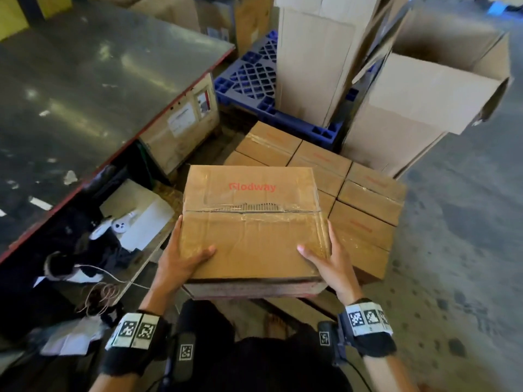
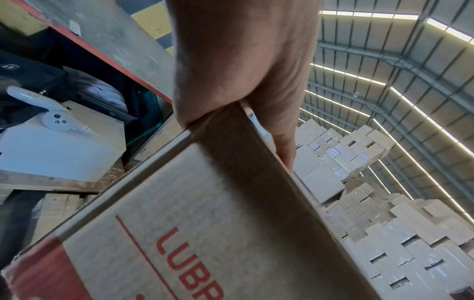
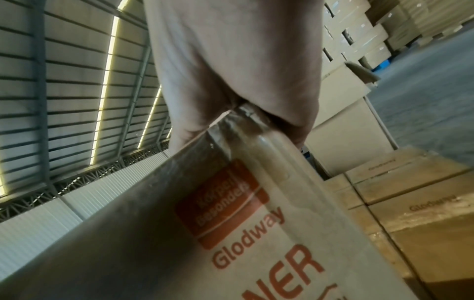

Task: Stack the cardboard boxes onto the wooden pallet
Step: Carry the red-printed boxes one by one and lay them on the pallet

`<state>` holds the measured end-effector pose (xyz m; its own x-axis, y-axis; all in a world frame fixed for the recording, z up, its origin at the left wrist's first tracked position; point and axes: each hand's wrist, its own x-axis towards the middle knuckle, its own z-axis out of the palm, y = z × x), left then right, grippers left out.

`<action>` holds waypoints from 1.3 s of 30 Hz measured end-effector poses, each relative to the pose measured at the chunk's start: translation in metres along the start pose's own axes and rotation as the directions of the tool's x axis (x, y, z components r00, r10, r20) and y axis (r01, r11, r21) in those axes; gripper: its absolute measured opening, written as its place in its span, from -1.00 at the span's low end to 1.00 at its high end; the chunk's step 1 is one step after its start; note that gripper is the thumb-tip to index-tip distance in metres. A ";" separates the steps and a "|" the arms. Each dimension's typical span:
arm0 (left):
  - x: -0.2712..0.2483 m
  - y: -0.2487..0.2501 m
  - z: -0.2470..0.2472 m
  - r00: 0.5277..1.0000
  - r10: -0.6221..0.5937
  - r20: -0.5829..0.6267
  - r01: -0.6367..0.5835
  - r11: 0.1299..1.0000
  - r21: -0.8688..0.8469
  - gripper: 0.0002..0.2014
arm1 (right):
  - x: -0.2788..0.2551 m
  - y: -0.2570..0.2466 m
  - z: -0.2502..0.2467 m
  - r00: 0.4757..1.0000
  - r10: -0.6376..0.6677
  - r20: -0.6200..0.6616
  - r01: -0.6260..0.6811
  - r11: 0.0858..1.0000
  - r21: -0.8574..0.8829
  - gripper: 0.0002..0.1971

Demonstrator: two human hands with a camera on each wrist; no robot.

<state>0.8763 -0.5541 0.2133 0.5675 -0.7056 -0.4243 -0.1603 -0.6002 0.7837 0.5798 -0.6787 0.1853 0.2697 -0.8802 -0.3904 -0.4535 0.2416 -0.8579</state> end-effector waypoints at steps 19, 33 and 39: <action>0.321 -0.099 -0.097 0.855 -0.322 0.408 0.298 0.947 0.122 -0.12 | 0.151 0.001 0.257 0.838 0.543 -0.050 -0.537 0.838 0.099 -0.33; 0.508 -0.278 -0.021 0.821 -0.230 0.522 0.151 0.970 0.190 0.21 | 0.271 0.175 0.386 0.882 0.420 -0.214 -0.393 0.906 0.157 -0.05; 0.559 -0.343 -0.006 0.841 -0.199 0.503 0.083 0.966 0.244 0.25 | 0.308 0.246 0.433 0.890 0.395 -0.226 -0.374 0.918 0.133 0.11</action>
<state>1.2536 -0.7402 -0.2898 0.1035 -0.6633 -0.7411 -0.3044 -0.7305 0.6113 0.9192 -0.7131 -0.2902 -0.1312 -0.7805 -0.6112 -0.4044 0.6050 -0.6858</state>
